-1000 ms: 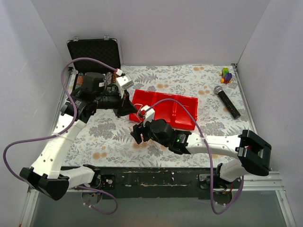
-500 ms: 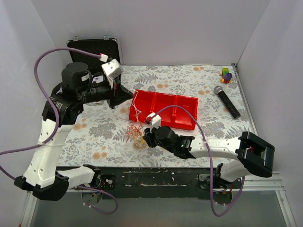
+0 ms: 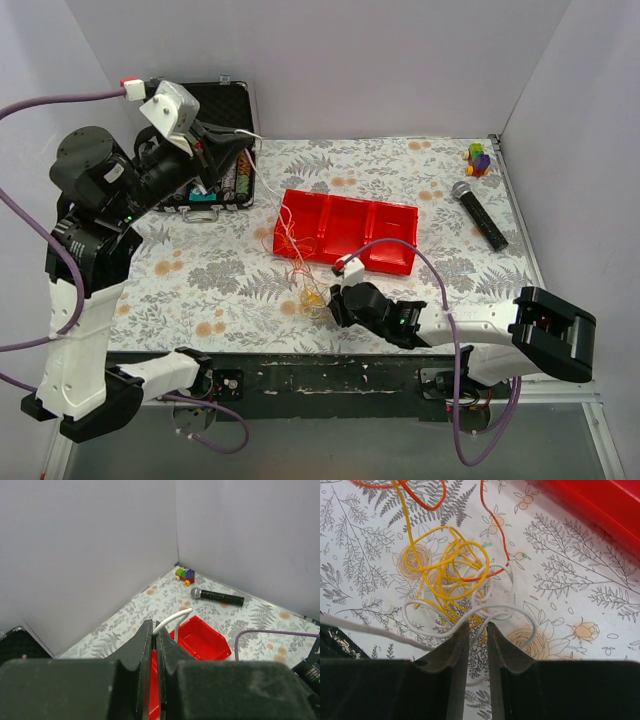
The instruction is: Untangle the cables
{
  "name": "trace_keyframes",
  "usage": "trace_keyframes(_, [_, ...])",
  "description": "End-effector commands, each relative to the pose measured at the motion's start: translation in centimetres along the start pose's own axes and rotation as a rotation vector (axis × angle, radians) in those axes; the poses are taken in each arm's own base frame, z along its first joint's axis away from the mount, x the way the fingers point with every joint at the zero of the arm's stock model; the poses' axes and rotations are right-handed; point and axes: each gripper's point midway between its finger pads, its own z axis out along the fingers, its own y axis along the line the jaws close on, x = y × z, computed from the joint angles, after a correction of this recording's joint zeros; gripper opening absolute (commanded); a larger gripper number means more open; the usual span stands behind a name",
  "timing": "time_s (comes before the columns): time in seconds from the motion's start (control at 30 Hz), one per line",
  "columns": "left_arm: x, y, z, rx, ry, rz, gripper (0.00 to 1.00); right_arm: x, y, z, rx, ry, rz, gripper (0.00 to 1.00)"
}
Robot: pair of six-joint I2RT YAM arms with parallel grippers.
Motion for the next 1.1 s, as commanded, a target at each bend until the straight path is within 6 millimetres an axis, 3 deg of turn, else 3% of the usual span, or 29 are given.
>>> trace_keyframes(0.0, [-6.6, 1.3, -1.4, -0.097, -0.191, 0.066, 0.0, 1.6, -1.9, -1.0, 0.067, 0.016, 0.046, 0.27])
trace_keyframes(0.13, [-10.8, 2.9, -2.9, -0.209, -0.319, 0.121, 0.0, 2.9, -3.3, -1.6, 0.124, 0.043, 0.07, 0.25])
trace_keyframes(0.27, [-15.8, 4.9, -5.9, -0.375, -0.492, 0.185, 0.0, 3.6, -4.1, -2.1, 0.15, 0.054, 0.093, 0.24])
trace_keyframes(0.4, [-18.2, 5.2, -7.2, -0.416, -0.567, 0.225, 0.0, 3.9, -4.5, -2.4, 0.163, 0.054, 0.108, 0.21])
trace_keyframes(0.5, [-18.0, 4.7, -6.6, -0.378, -0.553, 0.237, 0.02, 3.5, -4.4, -2.4, 0.159, 0.045, 0.11, 0.2])
trace_keyframes(0.6, [-16.9, 4.0, -5.9, -0.325, -0.521, 0.227, 0.04, 1.7, -3.5, -2.5, 0.125, 0.003, 0.088, 0.24])
trace_keyframes(0.67, [-16.4, 3.6, -5.4, -0.298, -0.506, 0.216, 0.04, -0.3, -2.6, -2.7, 0.089, -0.045, 0.068, 0.32])
trace_keyframes(0.9, [-16.3, 3.1, -5.1, -0.262, -0.502, 0.221, 0.05, -9.5, 3.7, -3.2, -0.136, -0.249, -0.019, 0.58])
trace_keyframes(1.07, [-16.0, 2.2, -4.4, -0.199, -0.493, 0.223, 0.07, -12.5, 7.0, -3.6, -0.218, -0.308, -0.092, 0.64])
